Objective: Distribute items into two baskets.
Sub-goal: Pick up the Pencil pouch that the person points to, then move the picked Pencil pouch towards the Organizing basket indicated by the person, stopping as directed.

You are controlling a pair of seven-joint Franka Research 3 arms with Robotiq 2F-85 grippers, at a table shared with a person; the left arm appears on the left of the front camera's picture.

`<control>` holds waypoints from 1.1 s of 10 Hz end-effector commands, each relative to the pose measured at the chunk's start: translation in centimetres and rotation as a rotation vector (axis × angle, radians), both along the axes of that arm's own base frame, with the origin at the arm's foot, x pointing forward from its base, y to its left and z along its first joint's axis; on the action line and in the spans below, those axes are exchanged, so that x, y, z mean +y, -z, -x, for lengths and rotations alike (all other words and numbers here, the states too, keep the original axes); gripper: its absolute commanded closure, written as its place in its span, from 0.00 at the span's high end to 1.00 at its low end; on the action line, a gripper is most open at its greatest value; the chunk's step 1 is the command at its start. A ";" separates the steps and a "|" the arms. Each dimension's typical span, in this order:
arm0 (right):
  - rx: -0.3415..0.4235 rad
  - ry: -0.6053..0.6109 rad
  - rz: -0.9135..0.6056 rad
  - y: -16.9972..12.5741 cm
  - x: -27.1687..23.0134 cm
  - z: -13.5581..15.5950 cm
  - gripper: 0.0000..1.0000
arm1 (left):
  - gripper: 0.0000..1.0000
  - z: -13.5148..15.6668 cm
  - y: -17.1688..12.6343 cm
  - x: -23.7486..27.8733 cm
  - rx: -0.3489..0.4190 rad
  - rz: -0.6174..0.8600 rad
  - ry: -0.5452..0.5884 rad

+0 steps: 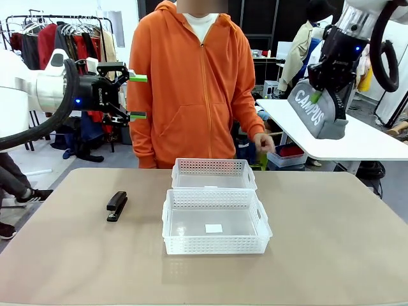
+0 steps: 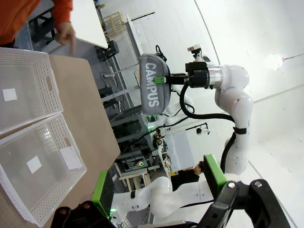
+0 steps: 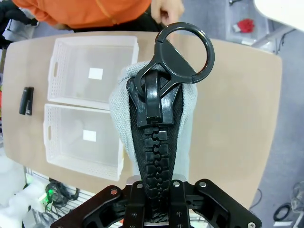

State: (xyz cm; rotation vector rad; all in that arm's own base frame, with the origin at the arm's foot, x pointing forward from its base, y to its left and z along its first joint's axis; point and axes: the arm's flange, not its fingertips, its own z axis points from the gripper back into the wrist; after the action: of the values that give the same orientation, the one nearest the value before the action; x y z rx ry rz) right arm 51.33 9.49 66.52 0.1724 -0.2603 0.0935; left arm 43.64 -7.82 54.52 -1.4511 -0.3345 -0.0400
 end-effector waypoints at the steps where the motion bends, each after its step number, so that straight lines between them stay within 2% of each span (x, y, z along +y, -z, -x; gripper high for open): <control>1: -0.029 -0.028 -0.033 -0.7 -0.3 0.5 0.00 | 1.00 0.1 -0.2 0.0 -0.004 0.005 0.003; 2: 0.000 0.000 0.000 0.0 0.0 0.0 0.00 | 1.00 0.1 -0.2 0.0 -0.004 0.005 0.003; 11: 0.000 0.000 0.000 0.0 0.0 0.0 0.00 | 1.00 0.1 -0.2 0.0 -0.004 0.005 0.003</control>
State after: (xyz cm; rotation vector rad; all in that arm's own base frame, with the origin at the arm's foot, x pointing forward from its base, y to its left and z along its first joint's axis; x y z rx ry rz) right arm 51.48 9.53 66.21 0.1714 -0.2547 0.0940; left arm 43.64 -7.81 54.52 -1.4511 -0.3346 -0.0400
